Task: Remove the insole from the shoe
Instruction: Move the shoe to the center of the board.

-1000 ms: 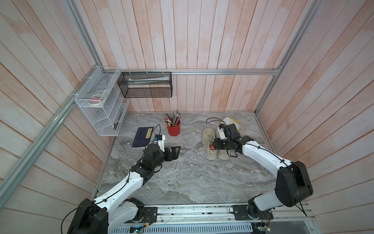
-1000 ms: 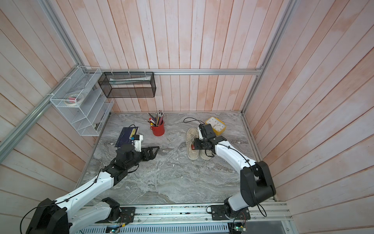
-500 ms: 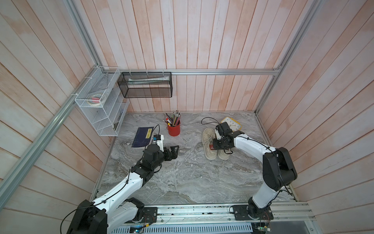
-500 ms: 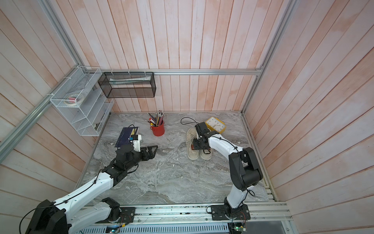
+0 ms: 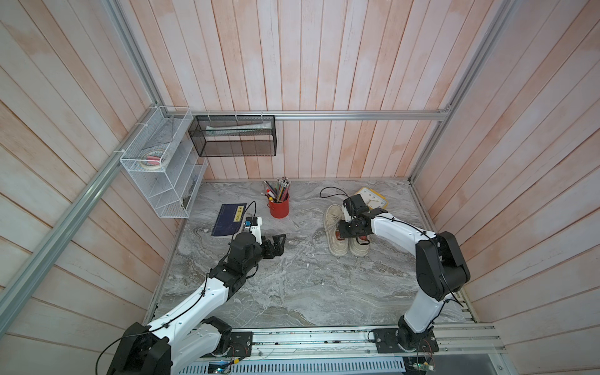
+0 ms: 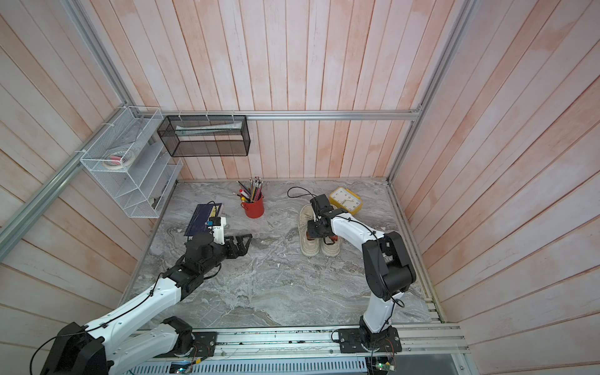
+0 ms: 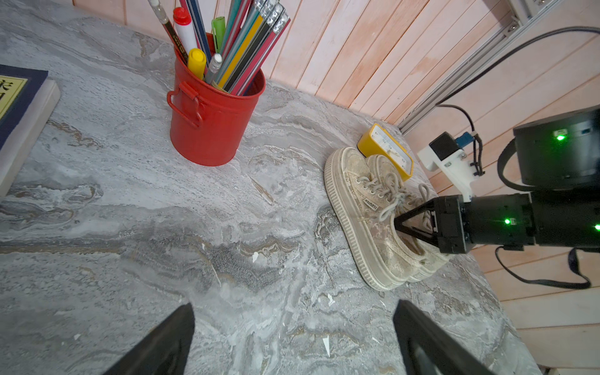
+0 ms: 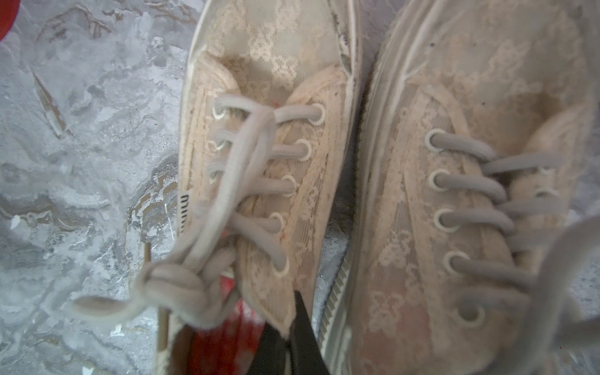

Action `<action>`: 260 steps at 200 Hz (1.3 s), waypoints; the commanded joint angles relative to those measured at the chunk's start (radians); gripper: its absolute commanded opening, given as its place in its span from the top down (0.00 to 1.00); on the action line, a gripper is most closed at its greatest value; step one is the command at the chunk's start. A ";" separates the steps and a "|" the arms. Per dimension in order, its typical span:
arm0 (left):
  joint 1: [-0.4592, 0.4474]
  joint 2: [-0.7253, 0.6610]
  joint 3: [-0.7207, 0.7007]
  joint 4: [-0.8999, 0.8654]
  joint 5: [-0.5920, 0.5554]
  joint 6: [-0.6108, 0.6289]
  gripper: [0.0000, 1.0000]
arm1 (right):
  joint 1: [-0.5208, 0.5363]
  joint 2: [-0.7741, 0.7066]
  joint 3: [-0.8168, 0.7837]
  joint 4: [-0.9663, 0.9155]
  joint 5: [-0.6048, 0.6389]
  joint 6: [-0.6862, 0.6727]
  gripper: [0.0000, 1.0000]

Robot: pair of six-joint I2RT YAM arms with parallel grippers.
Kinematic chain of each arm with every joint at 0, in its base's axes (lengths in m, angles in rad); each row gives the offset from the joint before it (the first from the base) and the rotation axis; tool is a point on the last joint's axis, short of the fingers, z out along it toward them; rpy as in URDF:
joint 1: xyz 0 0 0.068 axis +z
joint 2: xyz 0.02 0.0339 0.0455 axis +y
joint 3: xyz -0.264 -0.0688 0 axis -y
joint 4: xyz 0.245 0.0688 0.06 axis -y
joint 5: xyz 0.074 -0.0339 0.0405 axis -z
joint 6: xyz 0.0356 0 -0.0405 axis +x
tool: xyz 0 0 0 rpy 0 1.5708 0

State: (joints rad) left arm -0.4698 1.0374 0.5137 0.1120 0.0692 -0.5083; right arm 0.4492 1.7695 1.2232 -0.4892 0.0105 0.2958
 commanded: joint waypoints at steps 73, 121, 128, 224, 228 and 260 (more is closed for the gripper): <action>-0.003 -0.008 -0.030 0.015 -0.025 0.069 0.01 | 0.259 -0.132 -0.117 0.114 -0.076 0.246 1.00; -0.003 -0.048 -0.047 -0.021 -0.041 0.077 0.01 | 0.372 -0.063 -0.075 0.181 -0.070 0.312 1.00; -0.003 -0.056 -0.051 -0.025 -0.047 0.077 0.01 | 0.380 -0.053 -0.070 0.190 -0.081 0.318 1.00; -0.003 -0.094 -0.080 0.013 -0.051 0.152 0.00 | 0.398 -0.142 -0.080 0.203 -0.028 0.217 0.60; -0.003 -0.094 -0.080 0.019 -0.038 0.162 0.00 | 0.395 -0.166 -0.096 0.224 -0.020 0.212 0.60; -0.003 -0.080 -0.086 0.086 0.121 0.264 0.09 | 0.393 -0.438 -0.357 0.579 0.070 0.195 0.58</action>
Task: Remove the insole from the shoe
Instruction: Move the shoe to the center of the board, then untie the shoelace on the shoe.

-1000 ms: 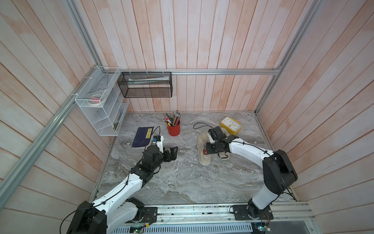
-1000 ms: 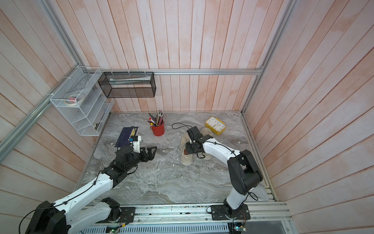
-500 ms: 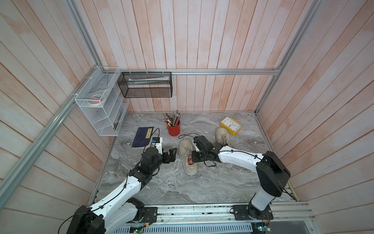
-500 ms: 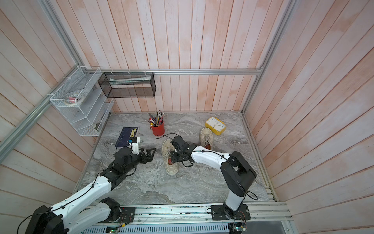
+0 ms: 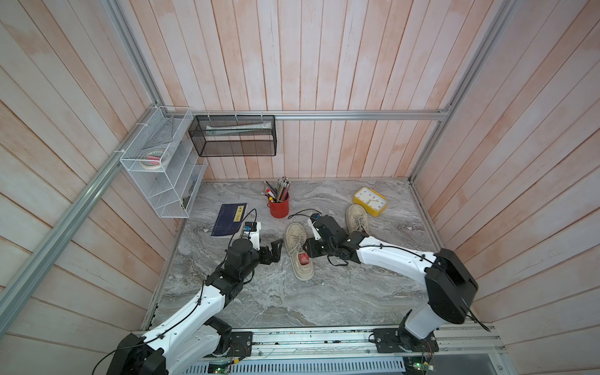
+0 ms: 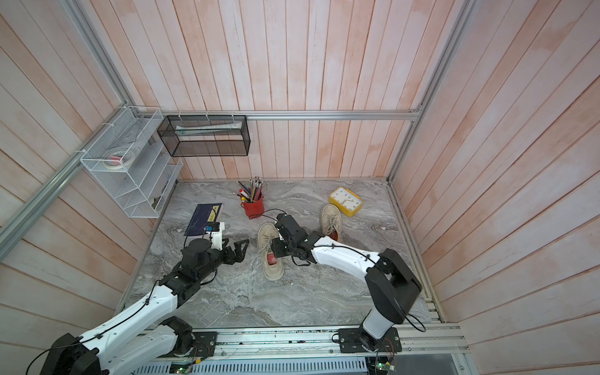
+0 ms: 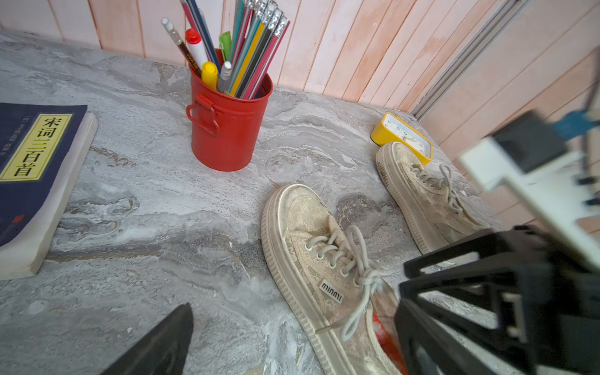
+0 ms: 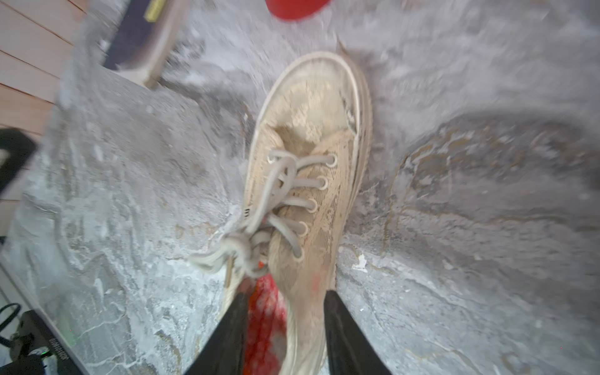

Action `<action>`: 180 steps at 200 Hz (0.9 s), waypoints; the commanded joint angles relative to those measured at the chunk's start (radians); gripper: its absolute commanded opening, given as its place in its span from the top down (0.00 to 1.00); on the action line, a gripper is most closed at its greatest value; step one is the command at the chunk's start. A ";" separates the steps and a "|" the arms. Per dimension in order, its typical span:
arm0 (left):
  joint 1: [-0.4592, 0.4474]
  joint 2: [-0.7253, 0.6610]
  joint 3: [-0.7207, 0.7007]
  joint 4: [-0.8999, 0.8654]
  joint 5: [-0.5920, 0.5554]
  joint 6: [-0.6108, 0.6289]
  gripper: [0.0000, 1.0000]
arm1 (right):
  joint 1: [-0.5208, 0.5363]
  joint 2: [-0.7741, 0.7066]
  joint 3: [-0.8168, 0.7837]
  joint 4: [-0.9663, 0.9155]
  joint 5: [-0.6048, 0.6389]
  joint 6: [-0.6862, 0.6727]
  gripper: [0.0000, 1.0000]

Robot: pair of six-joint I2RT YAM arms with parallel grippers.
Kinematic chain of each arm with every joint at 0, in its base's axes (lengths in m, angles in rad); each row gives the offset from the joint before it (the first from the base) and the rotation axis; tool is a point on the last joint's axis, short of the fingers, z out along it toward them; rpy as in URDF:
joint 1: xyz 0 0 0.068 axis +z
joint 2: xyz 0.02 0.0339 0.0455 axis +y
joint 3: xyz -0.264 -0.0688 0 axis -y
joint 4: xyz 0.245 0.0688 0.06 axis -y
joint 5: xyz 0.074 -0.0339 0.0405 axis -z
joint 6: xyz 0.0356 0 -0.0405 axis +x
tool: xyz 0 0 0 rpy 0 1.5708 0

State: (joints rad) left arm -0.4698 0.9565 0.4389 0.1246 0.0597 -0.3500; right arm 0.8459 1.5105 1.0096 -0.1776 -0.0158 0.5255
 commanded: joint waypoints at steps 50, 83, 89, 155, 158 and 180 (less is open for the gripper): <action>-0.005 0.094 0.027 0.066 0.356 0.267 0.25 | -0.018 -0.327 -0.361 0.472 0.217 0.003 0.59; -0.006 0.179 0.104 -0.028 0.378 0.228 0.37 | -0.066 -0.223 -0.241 0.310 0.091 0.089 0.60; -0.005 0.189 0.116 -0.045 0.383 0.216 0.40 | -0.071 -0.205 -0.227 0.292 0.072 0.102 0.60; -0.005 0.235 0.122 -0.144 0.430 0.172 0.46 | -0.082 -0.109 -0.165 0.262 -0.030 0.145 0.65; -0.006 0.244 0.121 -0.140 0.441 0.174 0.45 | -0.082 -0.107 -0.164 0.263 -0.031 0.144 0.65; -0.003 0.328 0.154 -0.137 0.453 0.188 0.46 | -0.082 -0.101 -0.158 0.265 -0.042 0.133 0.66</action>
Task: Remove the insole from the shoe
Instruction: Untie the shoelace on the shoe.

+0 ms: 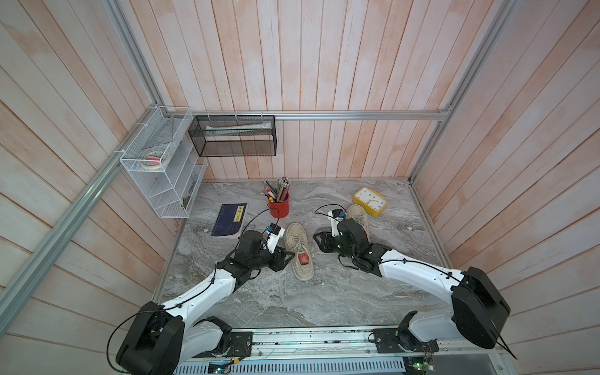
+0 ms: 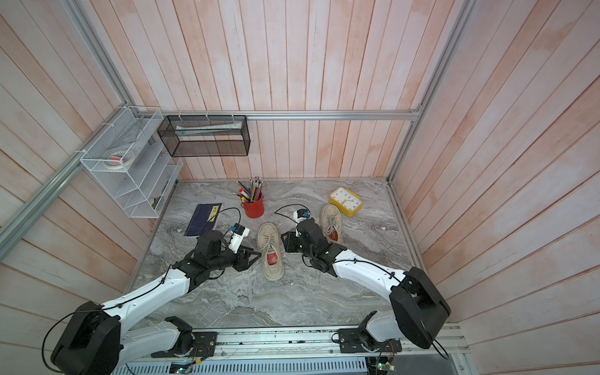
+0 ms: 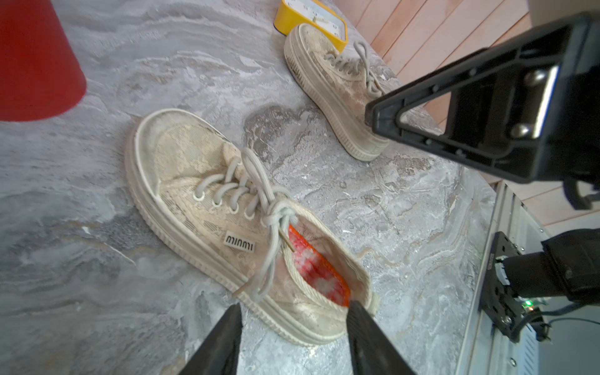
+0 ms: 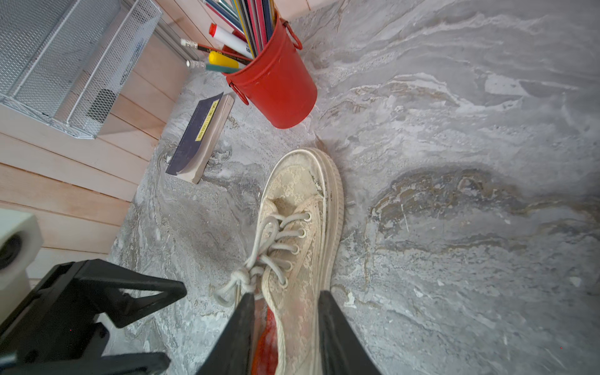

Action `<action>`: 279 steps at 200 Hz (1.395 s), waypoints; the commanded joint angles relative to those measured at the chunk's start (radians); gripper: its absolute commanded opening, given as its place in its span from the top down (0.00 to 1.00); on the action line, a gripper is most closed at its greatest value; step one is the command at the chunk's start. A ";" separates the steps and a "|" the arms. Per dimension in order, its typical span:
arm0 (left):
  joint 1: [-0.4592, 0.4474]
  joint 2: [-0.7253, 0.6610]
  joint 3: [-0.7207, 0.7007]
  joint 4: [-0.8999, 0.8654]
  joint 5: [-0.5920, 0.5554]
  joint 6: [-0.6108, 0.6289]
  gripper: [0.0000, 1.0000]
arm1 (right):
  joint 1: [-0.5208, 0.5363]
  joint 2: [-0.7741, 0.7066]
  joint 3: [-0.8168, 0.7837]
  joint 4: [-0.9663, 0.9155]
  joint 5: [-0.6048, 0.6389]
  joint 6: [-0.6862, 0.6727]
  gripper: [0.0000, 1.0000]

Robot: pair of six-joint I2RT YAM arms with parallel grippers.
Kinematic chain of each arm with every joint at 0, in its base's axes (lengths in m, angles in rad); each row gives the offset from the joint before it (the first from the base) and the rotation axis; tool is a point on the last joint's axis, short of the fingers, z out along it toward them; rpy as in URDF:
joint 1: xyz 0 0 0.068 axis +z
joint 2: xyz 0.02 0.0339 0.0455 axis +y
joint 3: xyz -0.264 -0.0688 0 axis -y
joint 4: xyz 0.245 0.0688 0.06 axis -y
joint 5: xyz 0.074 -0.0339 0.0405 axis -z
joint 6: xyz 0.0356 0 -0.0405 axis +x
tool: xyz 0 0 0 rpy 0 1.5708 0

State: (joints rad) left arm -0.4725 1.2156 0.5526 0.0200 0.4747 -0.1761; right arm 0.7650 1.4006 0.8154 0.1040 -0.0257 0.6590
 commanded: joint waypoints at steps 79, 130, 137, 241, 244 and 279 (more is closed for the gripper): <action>0.028 0.157 0.045 0.099 0.079 -0.023 0.69 | -0.001 0.006 0.041 -0.046 -0.049 0.004 0.68; 0.033 0.165 0.036 0.123 0.117 -0.016 0.86 | -0.001 0.008 0.043 -0.041 -0.051 -0.004 0.69; 0.035 0.167 0.039 0.124 0.116 -0.015 0.89 | -0.002 0.008 0.044 -0.041 -0.052 -0.006 0.70; 0.073 0.153 0.071 0.185 0.049 -0.057 1.00 | 0.021 -0.010 0.039 -0.072 -0.093 -0.111 0.71; 0.074 0.155 0.073 0.186 0.050 -0.061 1.00 | 0.023 -0.009 0.039 -0.072 -0.094 -0.114 0.71; 0.083 0.175 0.090 0.207 0.059 -0.084 1.00 | 0.025 -0.006 0.035 -0.067 -0.094 -0.116 0.71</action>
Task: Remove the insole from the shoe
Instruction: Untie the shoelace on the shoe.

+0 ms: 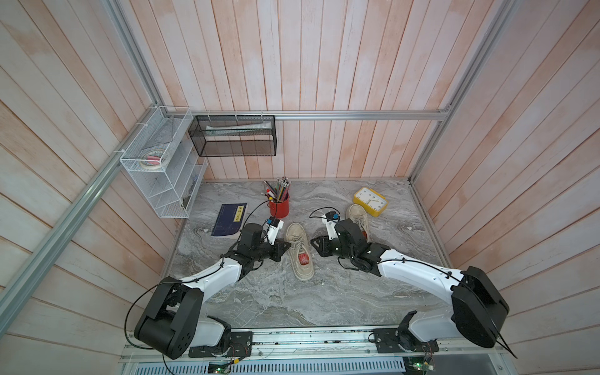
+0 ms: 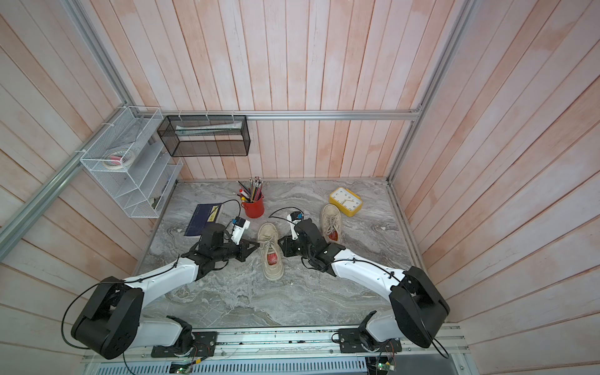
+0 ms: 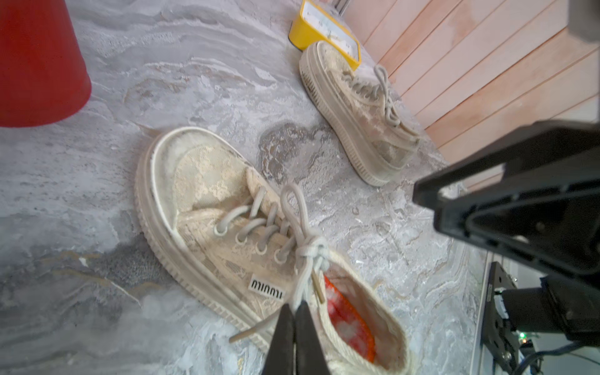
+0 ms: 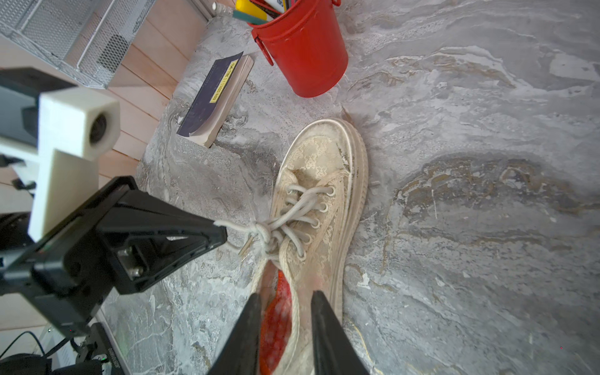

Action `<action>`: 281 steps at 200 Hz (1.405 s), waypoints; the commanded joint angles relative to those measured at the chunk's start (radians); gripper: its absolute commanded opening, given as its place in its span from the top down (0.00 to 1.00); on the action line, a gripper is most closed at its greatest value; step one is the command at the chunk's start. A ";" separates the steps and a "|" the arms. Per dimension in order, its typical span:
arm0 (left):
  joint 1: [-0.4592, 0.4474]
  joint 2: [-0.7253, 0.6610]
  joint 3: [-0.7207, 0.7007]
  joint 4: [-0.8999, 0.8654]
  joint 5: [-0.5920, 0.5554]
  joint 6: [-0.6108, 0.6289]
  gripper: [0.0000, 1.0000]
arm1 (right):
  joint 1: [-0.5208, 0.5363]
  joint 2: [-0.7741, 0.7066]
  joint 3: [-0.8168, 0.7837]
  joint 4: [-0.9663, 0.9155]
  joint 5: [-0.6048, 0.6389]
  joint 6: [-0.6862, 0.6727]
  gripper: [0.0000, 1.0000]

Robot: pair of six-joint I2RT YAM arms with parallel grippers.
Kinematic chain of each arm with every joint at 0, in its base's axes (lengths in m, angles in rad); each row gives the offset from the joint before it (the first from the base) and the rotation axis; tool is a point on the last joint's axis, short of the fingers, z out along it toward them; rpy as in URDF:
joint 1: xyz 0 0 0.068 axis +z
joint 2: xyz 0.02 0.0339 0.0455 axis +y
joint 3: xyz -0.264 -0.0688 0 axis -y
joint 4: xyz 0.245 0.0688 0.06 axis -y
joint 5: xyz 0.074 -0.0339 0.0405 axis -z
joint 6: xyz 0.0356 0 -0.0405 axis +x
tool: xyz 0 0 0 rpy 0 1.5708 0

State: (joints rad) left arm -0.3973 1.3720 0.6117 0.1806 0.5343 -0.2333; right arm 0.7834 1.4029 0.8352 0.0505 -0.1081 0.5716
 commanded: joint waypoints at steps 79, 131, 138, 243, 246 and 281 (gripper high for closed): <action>0.013 0.054 0.067 0.038 -0.045 -0.042 1.00 | 0.011 0.013 0.028 -0.012 -0.014 -0.022 0.72; 0.013 0.059 0.070 0.045 -0.006 -0.045 1.00 | 0.058 0.086 0.116 -0.064 -0.028 -0.031 0.76; 0.014 0.060 0.069 0.041 0.002 -0.042 1.00 | 0.064 0.101 0.129 -0.071 -0.025 -0.021 0.76; 0.014 0.048 0.047 0.022 0.039 -0.053 1.00 | 0.117 0.283 0.316 -0.214 0.025 0.078 0.77; 0.014 0.048 0.046 0.022 0.039 -0.053 1.00 | 0.117 0.287 0.320 -0.218 0.028 0.081 0.77; 0.014 0.047 0.040 0.025 0.044 -0.057 1.00 | 0.117 0.325 0.357 -0.273 0.073 0.100 0.78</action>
State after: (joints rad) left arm -0.3908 1.4204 0.6563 0.1989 0.5549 -0.2821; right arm 0.8982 1.7016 1.1522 -0.1459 -0.0856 0.6476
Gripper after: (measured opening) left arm 0.046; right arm 0.223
